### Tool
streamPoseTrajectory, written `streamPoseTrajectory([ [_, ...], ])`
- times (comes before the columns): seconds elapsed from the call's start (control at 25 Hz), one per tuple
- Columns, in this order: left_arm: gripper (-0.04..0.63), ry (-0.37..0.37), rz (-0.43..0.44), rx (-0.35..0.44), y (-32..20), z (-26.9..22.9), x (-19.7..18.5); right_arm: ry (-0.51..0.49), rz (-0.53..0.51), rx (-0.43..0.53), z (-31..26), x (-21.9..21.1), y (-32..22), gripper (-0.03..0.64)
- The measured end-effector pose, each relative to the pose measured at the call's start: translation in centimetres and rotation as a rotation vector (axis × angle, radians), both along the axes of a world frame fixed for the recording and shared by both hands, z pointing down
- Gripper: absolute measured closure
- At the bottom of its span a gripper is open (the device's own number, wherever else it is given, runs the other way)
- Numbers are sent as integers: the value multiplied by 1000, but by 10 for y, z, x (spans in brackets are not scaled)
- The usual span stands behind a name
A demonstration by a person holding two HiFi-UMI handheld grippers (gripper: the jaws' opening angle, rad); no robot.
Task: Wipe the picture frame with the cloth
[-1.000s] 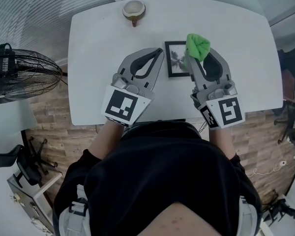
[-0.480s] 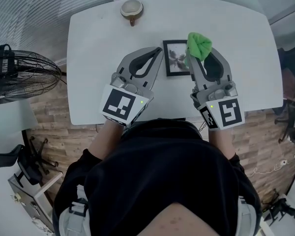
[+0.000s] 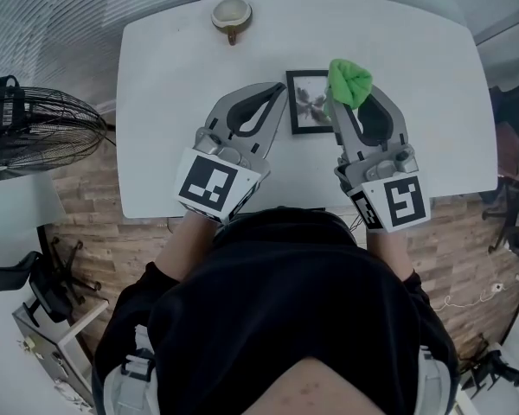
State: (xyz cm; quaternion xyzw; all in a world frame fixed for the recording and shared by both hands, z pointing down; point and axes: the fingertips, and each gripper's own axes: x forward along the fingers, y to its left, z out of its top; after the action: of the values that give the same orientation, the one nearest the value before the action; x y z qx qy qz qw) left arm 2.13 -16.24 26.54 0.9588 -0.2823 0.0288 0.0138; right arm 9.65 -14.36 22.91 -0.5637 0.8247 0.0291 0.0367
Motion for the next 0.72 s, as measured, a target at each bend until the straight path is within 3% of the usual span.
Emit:
streamPoseTrajectory([
  [0.72,583,14,-5,-20,5,4,4,13,-29,-13,2,-1,2,506],
])
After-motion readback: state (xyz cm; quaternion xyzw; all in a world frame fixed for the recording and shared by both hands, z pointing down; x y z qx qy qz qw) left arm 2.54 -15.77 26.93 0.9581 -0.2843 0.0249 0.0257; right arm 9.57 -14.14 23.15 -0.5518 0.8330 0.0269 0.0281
